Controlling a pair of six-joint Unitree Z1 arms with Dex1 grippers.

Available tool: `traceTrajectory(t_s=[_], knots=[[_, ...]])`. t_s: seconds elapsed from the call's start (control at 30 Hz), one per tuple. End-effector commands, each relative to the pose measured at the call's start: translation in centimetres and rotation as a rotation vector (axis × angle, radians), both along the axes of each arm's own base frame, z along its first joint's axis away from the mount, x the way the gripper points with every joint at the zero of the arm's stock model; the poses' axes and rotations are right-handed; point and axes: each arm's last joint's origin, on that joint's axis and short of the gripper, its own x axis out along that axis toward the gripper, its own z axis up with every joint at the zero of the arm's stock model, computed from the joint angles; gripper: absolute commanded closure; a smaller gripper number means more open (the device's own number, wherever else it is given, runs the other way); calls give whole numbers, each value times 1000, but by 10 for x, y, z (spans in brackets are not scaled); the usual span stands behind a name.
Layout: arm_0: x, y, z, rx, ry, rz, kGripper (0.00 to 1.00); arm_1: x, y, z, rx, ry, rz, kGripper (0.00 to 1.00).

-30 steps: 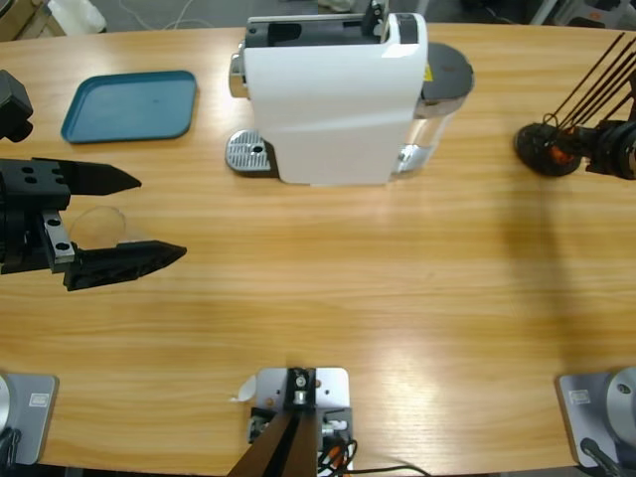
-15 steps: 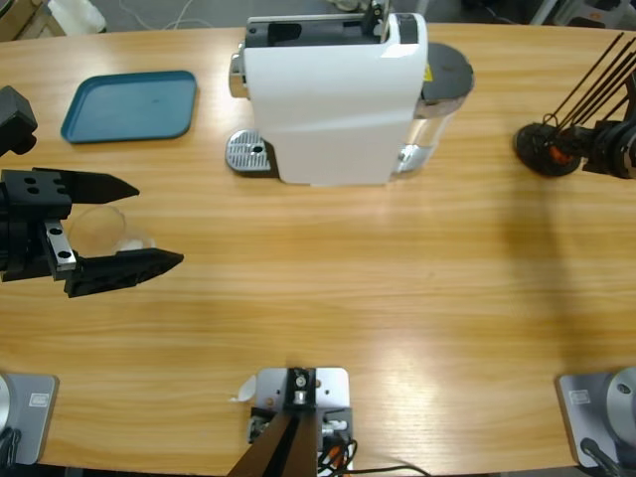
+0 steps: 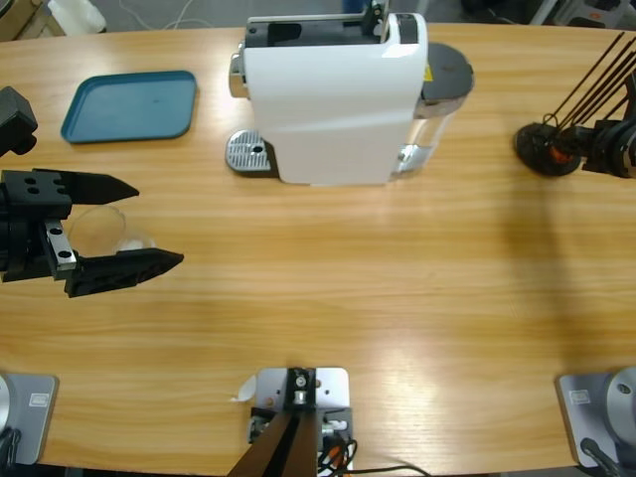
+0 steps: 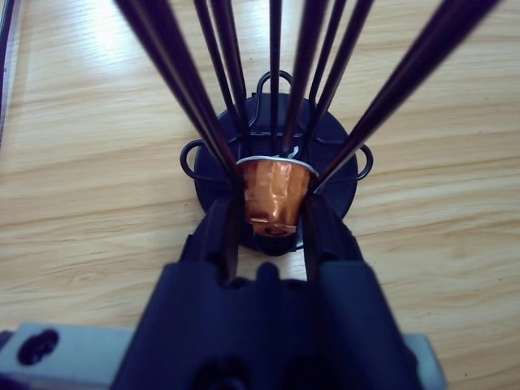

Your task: Pour coffee

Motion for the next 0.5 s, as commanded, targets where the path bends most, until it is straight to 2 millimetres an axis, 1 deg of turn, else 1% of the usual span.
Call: traceTrajectory(t_s=[0.03, 0.23, 0.27, 0.3, 0.33, 0.37, 0.4, 0.5], knots=[[-3, 6, -5, 4, -2, 13, 23, 9, -3, 8, -6, -63, -32, 1000], [-4, 7, -5, 5, 0, 13, 23, 9, -3, 9, -6, -75, -35, 1000], [-4, 6, -6, 7, 1, 12, 23, 8, -3, 10, -3, -77, -36, 901], [-3, 6, -6, 8, 2, 13, 23, 7, -3, 11, -2, -78, -38, 522], [-3, 5, -6, 9, 2, 12, 21, 5, -3, 12, 4, -74, -44, 221], [-2, 4, -6, 9, 1, 12, 23, 3, -3, 13, 6, -70, -46, 146], [-2, 4, -5, 10, 1, 12, 23, 2, -4, 13, 5, -66, -47, 128], [-1, 3, -5, 8, 1, 12, 22, -2, -4, 14, 3, -55, -51, 128]])
